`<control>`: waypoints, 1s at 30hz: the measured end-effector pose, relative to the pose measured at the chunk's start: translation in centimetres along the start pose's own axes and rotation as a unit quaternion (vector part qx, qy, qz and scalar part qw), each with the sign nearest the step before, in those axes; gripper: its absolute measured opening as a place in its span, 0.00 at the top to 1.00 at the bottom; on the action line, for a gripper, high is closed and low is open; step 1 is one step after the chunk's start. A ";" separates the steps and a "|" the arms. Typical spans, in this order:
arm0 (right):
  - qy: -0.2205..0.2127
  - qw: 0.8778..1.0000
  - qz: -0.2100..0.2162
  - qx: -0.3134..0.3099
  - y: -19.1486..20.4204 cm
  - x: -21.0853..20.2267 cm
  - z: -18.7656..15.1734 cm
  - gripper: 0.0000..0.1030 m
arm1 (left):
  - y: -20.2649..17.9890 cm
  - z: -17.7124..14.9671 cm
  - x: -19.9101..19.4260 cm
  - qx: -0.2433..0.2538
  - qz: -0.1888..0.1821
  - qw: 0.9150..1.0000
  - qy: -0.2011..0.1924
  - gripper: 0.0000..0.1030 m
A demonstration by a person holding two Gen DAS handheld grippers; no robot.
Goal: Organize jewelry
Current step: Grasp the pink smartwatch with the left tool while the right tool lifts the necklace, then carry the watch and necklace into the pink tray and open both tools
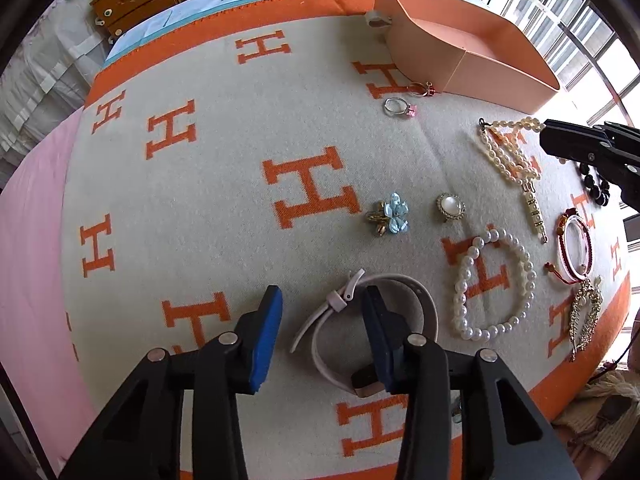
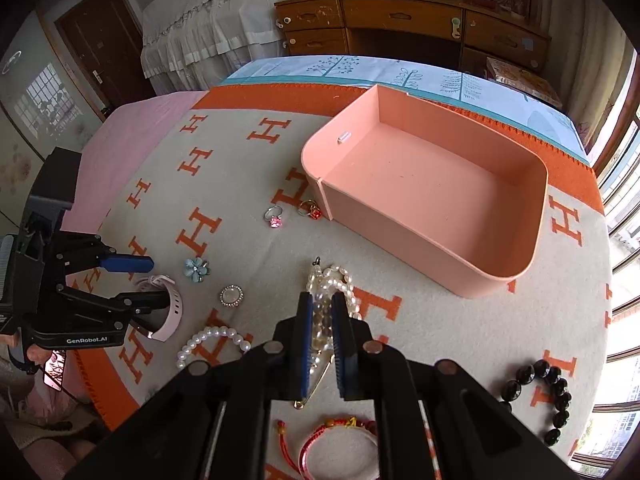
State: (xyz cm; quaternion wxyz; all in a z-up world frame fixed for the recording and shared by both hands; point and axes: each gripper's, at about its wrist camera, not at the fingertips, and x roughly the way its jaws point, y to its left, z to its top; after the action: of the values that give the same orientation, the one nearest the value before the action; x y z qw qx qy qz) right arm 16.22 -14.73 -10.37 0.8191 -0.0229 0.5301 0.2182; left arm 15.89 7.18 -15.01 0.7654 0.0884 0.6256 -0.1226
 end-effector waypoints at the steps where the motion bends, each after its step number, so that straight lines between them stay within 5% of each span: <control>1: -0.003 1.000 0.003 0.002 0.0 -0.3 0.1 0.91 | 0.1 0.1 0.0 -0.002 0.000 1.000 0.000 0.72; 3: -0.010 1.000 0.005 0.004 0.1 -0.8 0.1 0.91 | 0.1 0.3 -0.1 -0.002 -0.002 1.000 0.002 0.84; 7: -0.023 1.000 0.009 0.009 0.2 -1.9 0.4 0.91 | -0.4 0.1 -0.4 0.000 0.011 1.000 -0.001 0.92; 20: -0.092 0.995 0.005 0.030 0.0 -7.5 1.9 0.91 | -1.6 0.8 -7.4 -0.016 0.031 0.995 -0.092 0.93; 30: -0.185 0.980 -0.021 0.074 -2.6 -14.3 5.6 0.91 | -6.0 7.0 -14.4 0.017 0.062 0.977 -0.202 0.93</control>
State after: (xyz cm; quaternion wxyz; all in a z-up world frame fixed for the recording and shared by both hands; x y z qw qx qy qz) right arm 17.08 -20.33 4.15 0.9066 0.0673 0.3836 0.1622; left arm 17.94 0.51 0.57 0.8806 0.1135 0.4490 -0.1003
